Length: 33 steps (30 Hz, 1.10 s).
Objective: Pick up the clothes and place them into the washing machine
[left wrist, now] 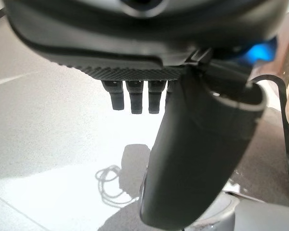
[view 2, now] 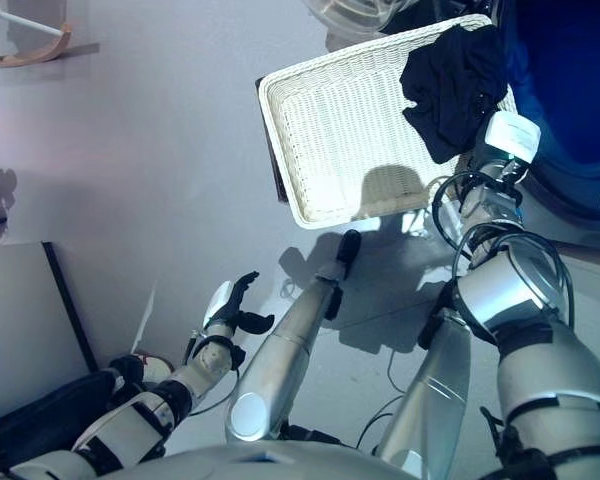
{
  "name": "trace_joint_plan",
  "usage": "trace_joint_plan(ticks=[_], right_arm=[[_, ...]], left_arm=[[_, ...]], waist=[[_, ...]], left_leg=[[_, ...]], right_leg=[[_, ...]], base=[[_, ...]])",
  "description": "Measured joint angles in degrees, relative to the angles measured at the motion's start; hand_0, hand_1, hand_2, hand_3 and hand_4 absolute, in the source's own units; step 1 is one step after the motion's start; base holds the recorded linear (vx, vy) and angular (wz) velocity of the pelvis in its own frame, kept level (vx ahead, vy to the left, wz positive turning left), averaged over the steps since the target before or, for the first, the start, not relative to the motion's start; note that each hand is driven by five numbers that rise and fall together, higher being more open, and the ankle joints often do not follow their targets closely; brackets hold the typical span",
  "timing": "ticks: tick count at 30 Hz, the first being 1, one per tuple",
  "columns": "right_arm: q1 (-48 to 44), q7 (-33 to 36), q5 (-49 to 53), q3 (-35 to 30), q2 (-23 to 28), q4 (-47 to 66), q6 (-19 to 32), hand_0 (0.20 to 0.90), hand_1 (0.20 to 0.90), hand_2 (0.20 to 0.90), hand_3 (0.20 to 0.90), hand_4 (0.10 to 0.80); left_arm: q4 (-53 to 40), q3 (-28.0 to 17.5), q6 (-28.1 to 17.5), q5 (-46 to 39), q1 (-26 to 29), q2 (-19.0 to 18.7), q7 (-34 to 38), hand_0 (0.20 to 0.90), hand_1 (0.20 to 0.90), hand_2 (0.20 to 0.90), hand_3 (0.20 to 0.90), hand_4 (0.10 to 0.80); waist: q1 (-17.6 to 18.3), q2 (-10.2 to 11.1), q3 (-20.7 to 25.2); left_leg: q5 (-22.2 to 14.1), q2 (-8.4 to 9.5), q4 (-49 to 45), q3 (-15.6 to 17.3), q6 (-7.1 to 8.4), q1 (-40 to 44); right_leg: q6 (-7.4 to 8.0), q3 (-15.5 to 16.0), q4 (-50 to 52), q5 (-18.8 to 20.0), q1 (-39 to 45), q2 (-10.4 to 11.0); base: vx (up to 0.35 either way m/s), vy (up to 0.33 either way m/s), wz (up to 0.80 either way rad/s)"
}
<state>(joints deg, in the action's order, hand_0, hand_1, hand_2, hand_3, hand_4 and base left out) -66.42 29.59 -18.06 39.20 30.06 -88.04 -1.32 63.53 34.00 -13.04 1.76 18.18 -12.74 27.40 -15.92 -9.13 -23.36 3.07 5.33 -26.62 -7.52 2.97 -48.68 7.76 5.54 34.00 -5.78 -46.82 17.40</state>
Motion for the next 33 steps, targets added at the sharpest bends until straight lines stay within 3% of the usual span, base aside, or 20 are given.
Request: trace_joint_plan(ticks=[8, 13, 20, 21, 22, 33], right_arm=[[0.0, -1.6, -1.9, 0.3, 1.8, -1.5, -1.6, 0.900, 0.900, 0.900, 0.900, 0.800], [-1.2, -1.1, -2.1, -0.1, 5.8, -1.7, -1.5, 0.900, 0.900, 0.900, 0.900, 0.800], [-3.0, -1.0, -1.2, -0.2, 9.0, -1.8, -1.7, 0.900, 0.900, 0.900, 0.900, 0.800], [-3.2, -0.9, -1.1, -0.2, 9.3, -1.9, -1.9, 0.571, 0.571, 0.571, 0.571, 0.580], [-3.4, -0.9, -1.0, -0.2, 9.5, -2.0, -2.1, 0.300, 0.300, 0.300, 0.300, 0.400], [-5.3, -3.5, 6.4, -4.7, 9.6, -2.3, -1.4, 0.300, 0.300, 0.300, 0.300, 0.400]], left_arm=[[-5.5, 0.0, 0.0, 0.7, -0.1, -0.1, -0.1, 0.900, 0.900, 0.900, 0.900, 0.800], [-7.6, 0.0, -0.1, 0.7, -0.5, -0.2, -0.3, 0.900, 0.900, 0.900, 0.900, 0.800], [-11.3, 0.0, -0.8, 0.7, -2.5, -0.9, -0.3, 0.900, 0.900, 0.900, 0.900, 0.800], [-11.6, 0.0, -0.8, 0.7, -2.5, -0.9, -0.3, 0.900, 0.900, 0.900, 0.900, 0.800], [-12.2, 0.0, -0.8, 0.7, -2.5, -0.9, -0.4, 0.900, 0.900, 0.900, 0.900, 0.800], [-13.4, 0.0, -0.7, 0.7, -3.2, -1.0, -0.8, 0.900, 0.900, 0.900, 0.900, 0.800]], waist=[[-1.3, -0.4, 0.0], [-2.9, -2.3, 0.2], [-3.3, -2.6, 0.4], [-3.4, -2.6, 0.4], [-3.5, -2.6, 0.4], [-4.5, -4.8, 1.9]], left_leg=[[1.1, 0.95, 1.1, -1.8, 0.38, -0.2], [1.7, 1.23, 1.3, -2.8, 0.89, -2.2], [2.3, 2.53, 1.8, -2.7, 0.54, -4.0], [2.5, 2.69, 1.8, -2.7, 0.56, -4.2], [2.5, 2.77, 1.8, -2.7, 0.54, -4.1], [2.8, 2.77, 1.0, -2.5, 0.79, -4.0]], right_leg=[[-0.18, 0.4, 1.9, -1.4, -0.3, 0.6], [-0.48, 1.2, 3.2, -1.8, -2.5, 0.9], [-0.03, 0.1, 4.3, -2.2, -5.2, 2.0], [0.03, -0.2, 4.5, -2.3, -5.4, 2.1], [0.06, -0.3, 4.8, -2.3, -5.5, 2.2], [-0.17, -0.7, 6.0, -2.9, -5.8, 2.2]], base=[[-0.013, -0.023, 0.14], [-0.006, 0.013, 0.11], [0.023, 0.031, 0.06], [0.022, 0.007, 0.06], [0.022, 0.007, 0.04], [0.015, 0.005, 0.00]])
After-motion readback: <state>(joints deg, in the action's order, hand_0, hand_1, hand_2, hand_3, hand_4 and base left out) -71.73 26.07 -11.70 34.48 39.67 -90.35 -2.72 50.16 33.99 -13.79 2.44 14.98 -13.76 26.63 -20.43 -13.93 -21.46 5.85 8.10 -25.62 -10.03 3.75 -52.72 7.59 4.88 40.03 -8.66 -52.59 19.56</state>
